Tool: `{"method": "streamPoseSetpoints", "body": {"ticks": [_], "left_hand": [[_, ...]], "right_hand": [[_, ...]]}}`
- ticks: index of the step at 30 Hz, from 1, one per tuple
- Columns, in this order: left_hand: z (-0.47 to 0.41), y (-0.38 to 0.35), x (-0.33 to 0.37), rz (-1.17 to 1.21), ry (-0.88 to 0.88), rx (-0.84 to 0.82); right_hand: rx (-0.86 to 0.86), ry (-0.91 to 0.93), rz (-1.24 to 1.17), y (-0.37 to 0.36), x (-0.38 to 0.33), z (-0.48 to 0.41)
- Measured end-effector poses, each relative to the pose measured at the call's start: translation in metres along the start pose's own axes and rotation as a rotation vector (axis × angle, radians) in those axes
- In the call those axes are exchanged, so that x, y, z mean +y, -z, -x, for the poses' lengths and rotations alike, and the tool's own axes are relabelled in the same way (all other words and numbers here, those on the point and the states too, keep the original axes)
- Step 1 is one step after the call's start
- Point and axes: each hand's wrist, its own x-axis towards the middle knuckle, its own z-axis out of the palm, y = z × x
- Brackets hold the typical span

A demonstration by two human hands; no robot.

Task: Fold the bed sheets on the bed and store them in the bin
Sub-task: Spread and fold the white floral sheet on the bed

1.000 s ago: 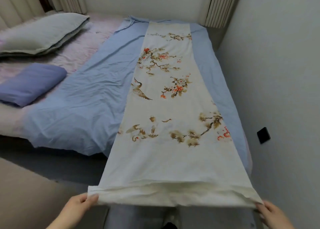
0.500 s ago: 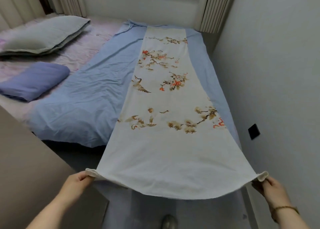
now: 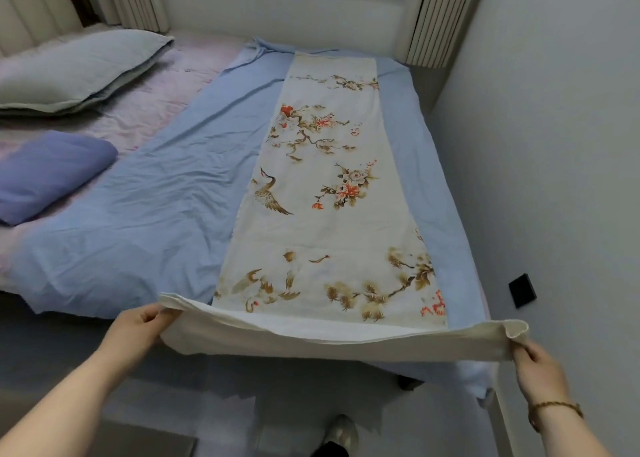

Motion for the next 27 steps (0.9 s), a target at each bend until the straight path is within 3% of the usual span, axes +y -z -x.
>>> {"method": "streamPoseSetpoints", "body": {"ticks": [8, 15, 19, 27], "left_hand": [[-0.118, -0.051, 0.011, -0.038, 0.207, 0.146], [-0.212, -0.078, 0.030, -0.254, 0.091, 0.293], [-0.264, -0.094, 0.032, -0.199, 0.128, 0.303], [-0.307, -0.142, 0.033, -0.336, 0.142, 0.256]], "right_hand": [[-0.204, 0.023, 0.050, -0.064, -0.050, -0.115], [-0.209, 0.062, 0.134, -0.132, -0.085, -0.201], [-0.176, 0.046, 0.197, -0.160, -0.088, -0.236], [-0.232, -0.054, 0.319, -0.202, -0.069, -0.264]]}}
